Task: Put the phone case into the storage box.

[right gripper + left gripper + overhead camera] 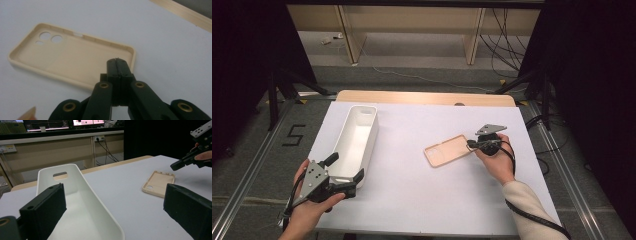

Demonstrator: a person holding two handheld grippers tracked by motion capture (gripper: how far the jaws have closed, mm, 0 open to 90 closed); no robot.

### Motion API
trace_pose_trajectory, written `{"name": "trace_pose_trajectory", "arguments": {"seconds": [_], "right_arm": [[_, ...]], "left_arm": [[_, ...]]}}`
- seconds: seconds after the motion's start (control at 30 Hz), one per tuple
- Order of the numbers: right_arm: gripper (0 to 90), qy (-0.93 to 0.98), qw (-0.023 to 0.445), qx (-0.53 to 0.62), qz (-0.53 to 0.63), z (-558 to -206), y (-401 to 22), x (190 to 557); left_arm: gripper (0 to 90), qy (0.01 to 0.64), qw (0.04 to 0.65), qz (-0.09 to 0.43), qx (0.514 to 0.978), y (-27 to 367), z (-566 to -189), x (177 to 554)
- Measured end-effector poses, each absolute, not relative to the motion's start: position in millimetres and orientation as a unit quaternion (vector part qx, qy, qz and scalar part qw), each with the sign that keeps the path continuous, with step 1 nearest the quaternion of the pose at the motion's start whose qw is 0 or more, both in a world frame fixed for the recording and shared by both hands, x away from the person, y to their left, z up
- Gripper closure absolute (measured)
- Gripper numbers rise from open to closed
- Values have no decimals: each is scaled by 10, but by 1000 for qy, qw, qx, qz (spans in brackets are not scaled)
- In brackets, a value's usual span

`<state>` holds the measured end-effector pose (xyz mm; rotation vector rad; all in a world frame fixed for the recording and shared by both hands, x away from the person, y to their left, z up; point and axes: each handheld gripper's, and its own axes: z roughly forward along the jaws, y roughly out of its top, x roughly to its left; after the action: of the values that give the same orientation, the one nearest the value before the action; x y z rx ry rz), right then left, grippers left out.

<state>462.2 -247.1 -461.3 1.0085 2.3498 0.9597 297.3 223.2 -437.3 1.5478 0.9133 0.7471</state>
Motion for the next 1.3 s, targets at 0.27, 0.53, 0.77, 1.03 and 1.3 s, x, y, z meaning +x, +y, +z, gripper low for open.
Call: {"name": "trace_pose_trajectory", "arguments": {"seconds": [0.27, 0.53, 0.77, 1.03, 1.3], "right_arm": [[900, 856, 202, 357, 316, -4688, -2469, 4653], [900, 859, 198, 355, 312, -4709, -2463, 4659], [900, 858, 204, 352, 313, -4694, -2426, 4650], [900, 862, 191, 357, 304, -4710, -2452, 4655], [900, 863, 191, 357, 302, -4728, -2405, 4634]], "left_arm": [[41, 387, 563, 317, 658, 2234, -4375, 2970], [42, 387, 563, 317, 659, 2232, -4375, 2968], [43, 387, 563, 317, 658, 2234, -4373, 2967], [44, 386, 565, 317, 657, 2235, -4374, 2968], [46, 386, 563, 317, 658, 2243, -4368, 2963]]}}
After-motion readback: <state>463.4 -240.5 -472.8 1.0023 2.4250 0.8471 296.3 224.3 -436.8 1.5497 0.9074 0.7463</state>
